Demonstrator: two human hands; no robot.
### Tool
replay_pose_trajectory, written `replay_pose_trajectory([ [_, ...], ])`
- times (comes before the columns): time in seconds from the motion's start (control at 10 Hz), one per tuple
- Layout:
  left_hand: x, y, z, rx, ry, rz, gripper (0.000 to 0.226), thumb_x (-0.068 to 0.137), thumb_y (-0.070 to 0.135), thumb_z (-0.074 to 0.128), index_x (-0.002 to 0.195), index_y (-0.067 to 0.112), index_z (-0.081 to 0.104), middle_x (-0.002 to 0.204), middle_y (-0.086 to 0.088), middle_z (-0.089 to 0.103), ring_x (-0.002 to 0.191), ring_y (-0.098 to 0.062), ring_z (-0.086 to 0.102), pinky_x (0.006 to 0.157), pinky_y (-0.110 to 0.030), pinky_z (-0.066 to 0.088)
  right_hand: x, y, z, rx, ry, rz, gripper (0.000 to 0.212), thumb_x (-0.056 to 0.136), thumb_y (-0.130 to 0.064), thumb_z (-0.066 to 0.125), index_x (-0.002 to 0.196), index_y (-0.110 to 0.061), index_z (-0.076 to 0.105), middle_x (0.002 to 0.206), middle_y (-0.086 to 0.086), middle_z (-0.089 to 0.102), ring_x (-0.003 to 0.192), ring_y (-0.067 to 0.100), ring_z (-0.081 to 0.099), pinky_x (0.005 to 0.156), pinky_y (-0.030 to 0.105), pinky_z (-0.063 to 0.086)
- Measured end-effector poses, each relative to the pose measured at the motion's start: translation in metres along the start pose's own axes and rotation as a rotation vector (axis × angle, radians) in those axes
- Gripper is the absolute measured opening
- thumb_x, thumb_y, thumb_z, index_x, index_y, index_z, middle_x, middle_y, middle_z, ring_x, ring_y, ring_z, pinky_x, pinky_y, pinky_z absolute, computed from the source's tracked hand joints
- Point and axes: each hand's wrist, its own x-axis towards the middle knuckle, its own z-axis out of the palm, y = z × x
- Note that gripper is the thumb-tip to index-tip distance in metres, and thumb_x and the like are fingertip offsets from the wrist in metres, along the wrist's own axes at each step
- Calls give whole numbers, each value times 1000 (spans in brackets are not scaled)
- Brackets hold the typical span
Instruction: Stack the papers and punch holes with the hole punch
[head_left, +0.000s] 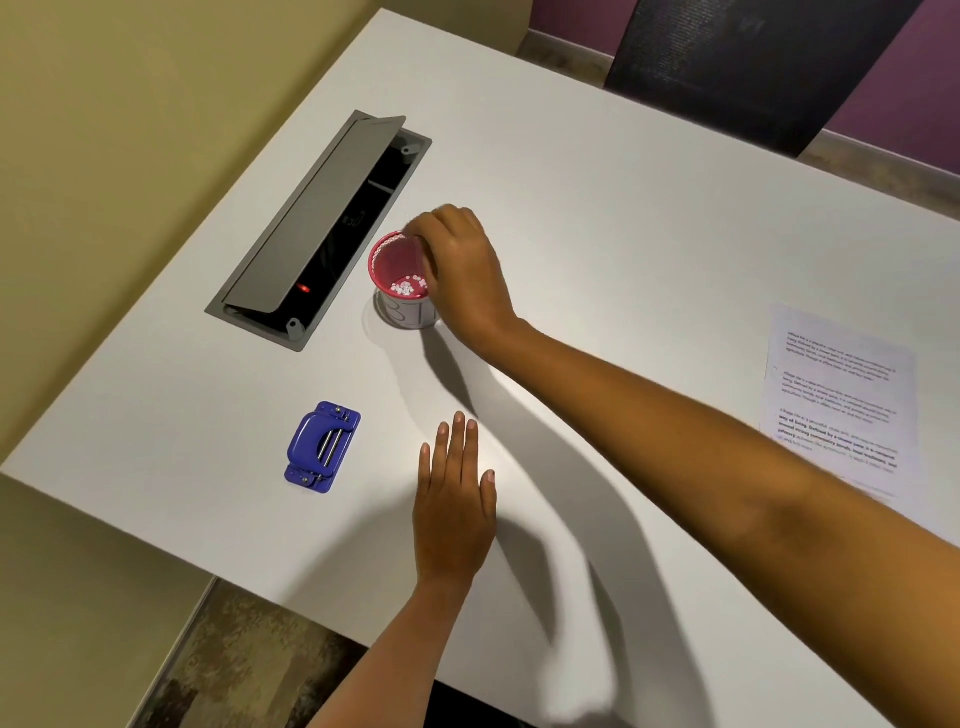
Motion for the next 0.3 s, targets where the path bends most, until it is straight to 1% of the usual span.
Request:
replay_pose_trajectory([
  [0.1, 0, 1, -3, 1, 4, 11, 57, 100, 34, 25, 152, 11, 23, 159, -6, 25, 147, -23, 24, 121, -41, 20, -15, 5, -12, 47, 118, 50, 24, 86, 2, 53, 105, 3, 67, 103, 19, 67, 99, 34, 58, 82, 37, 48],
  [0.2, 3, 2, -5, -7, 25, 5, 58, 98, 33, 31, 152, 13, 22, 160, -4, 24, 147, -22, 24, 121, -40, 20, -69, 23, -36, 75, 171, 188, 38, 78, 16, 45, 105, 1, 67, 103, 17, 66, 101, 28, 57, 84, 12, 43],
  [0.3, 0, 3, -2, 11, 41, 1, 59, 98, 32, 32, 153, 14, 20, 161, -4, 21, 149, -20, 20, 121, -40, 19, -108, 34, -47, 121, 170, 316, 42, 77, 21, 45, 105, -1, 67, 105, 15, 64, 100, 19, 53, 81, -5, 32],
])
